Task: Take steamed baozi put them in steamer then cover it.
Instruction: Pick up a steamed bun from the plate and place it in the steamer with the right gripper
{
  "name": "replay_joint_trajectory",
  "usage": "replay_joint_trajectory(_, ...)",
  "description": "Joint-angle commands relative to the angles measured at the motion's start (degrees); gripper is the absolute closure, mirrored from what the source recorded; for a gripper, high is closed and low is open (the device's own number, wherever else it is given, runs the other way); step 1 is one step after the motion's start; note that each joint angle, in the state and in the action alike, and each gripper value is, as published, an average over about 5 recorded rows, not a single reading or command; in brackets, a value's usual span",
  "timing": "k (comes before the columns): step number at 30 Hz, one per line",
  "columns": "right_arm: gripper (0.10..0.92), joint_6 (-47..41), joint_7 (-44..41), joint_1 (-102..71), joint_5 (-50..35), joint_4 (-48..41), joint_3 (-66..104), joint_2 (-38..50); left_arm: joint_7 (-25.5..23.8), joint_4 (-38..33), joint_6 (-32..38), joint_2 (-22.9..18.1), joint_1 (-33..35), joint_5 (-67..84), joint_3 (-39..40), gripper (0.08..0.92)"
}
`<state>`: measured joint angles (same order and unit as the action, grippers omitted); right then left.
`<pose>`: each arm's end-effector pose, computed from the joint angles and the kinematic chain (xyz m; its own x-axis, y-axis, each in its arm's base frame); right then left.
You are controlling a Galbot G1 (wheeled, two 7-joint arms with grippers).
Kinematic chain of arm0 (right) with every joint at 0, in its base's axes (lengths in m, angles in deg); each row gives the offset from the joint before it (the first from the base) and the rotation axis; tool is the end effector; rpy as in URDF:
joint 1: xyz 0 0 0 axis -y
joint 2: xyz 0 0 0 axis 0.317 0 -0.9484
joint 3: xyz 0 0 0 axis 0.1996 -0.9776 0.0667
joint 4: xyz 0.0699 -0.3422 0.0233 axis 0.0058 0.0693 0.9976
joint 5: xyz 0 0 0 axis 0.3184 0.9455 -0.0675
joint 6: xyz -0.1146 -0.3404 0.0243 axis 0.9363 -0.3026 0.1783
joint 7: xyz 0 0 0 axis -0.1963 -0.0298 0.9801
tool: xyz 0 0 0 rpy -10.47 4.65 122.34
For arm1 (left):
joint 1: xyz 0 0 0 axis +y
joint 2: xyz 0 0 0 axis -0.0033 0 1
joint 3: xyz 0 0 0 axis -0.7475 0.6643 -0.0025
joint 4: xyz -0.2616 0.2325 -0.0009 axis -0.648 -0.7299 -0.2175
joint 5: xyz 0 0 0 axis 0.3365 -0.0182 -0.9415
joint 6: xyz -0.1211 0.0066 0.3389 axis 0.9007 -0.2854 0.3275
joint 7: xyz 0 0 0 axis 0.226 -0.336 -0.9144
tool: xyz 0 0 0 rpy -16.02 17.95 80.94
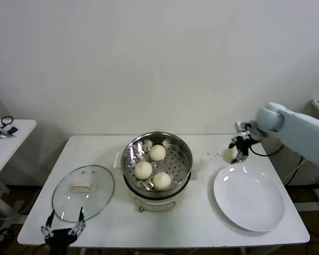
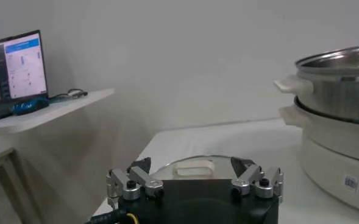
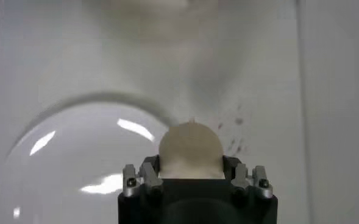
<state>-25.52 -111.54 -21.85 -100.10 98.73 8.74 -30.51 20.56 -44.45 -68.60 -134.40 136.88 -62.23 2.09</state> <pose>0.5639 -0.1304 -0.0943 -0.1905 -0.2066 0.9597 -0.9815 0.0236 -0.1898 0.0884 0.0683 -0.3410 -0.9442 -0.2374 0.2282 -0.1971 0.9626 0.1861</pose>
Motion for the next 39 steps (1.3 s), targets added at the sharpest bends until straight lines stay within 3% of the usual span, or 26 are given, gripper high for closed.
replay_joint_trajectory(1, 0.362, -4.9, 3.7, 21.3, -23.0, 3.7, -15.9, -11.5, -0.6, -0.4, 0.2, 0.9, 0.2, 0.1, 0.7, 0.177)
replay_joint_trajectory(10, 0.364, -8.0, 7.5, 23.4, -31.4, 5.4, -20.8, -21.4, -1.4, -0.9, 0.7, 1.9, 0.7, 0.2, 1.7, 0.177)
replay_joint_trajectory(20, 0.364, -8.4, 8.8, 19.4, -31.5, 0.6, -23.9, -29.8, -1.7, -1.5, 0.6, 3.7, 0.1, -0.4, 2.0, 0.177)
replay_joint_trajectory(39, 0.361, -7.7, 8.1, 14.0, -27.5, -0.4, -27.0, -31.1, -1.7, 0.3, -0.1, 3.8, -2.0, 1.0, 1.0, 0.177)
